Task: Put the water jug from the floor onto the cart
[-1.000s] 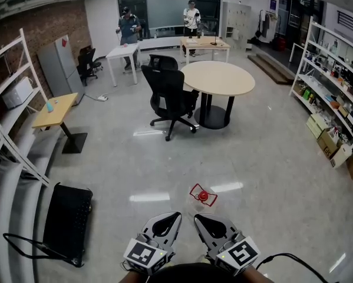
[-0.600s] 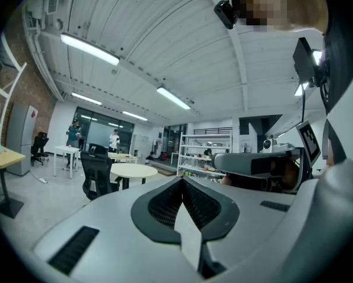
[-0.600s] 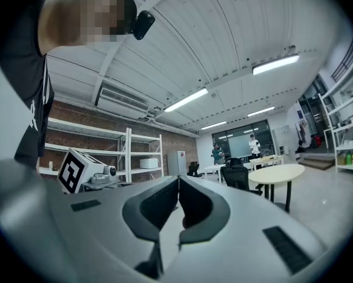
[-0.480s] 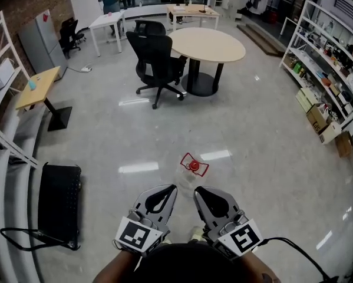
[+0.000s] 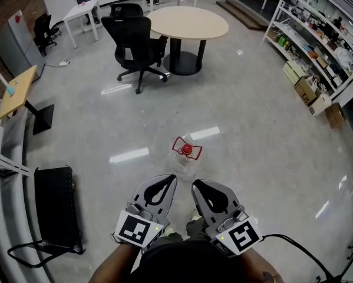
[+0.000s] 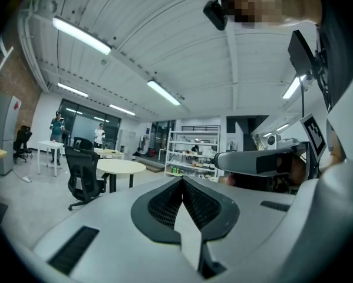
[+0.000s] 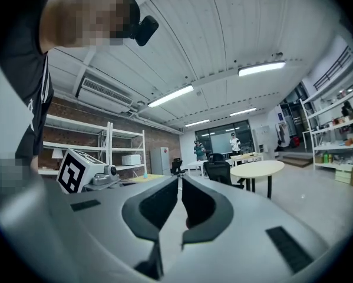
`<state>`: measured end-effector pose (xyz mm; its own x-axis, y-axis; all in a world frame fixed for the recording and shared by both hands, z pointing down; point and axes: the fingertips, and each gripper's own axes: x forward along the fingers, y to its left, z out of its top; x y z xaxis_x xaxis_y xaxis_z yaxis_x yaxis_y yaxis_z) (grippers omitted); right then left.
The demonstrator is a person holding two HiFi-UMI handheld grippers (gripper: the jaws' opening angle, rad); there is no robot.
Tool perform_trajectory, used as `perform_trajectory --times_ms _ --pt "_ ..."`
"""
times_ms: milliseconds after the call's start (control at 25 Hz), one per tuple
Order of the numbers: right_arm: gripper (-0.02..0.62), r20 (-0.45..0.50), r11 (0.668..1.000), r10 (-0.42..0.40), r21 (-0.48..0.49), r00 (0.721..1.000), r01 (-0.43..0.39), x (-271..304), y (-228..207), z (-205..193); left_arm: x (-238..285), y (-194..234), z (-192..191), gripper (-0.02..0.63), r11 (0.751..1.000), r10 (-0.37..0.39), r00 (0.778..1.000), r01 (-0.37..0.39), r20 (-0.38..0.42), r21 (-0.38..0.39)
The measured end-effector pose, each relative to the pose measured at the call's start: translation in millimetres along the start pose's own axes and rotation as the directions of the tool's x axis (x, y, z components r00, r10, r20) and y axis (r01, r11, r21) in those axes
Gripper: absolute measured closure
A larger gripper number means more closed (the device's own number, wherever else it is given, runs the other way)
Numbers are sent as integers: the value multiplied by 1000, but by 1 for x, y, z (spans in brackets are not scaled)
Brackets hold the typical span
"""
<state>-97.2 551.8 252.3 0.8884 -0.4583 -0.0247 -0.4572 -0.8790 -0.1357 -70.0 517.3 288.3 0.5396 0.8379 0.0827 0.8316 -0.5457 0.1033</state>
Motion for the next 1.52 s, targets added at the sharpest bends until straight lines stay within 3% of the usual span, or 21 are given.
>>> perform_trajectory --times_ms 320,640,840,1000,1160,1520 --pt "592 -58 994 -84 64 995 88 19 -76 -25 75 23 -24 601 999 -44 997 44 -71 9" --pt "589 -51 995 -87 40 995 89 83 -181 -28 186 70 -12 601 997 -60 998 61 -22 52" --pt "561 -105 984 -165 47 981 171 108 -229 -64 233 105 -42 601 993 -96 993 100 -69 64" --pt "545 -135 962 -264 31 955 270 129 -254 -127 260 140 -103 600 981 -177 978 185 -110 64" --pt "537 -171 927 -362 35 916 373 138 -285 -222 284 175 -192 561 967 -221 963 237 -156 92" --pt "520 -276 853 -491 43 826 521 124 -349 -451 319 244 -425 535 979 -166 937 195 -308 65"
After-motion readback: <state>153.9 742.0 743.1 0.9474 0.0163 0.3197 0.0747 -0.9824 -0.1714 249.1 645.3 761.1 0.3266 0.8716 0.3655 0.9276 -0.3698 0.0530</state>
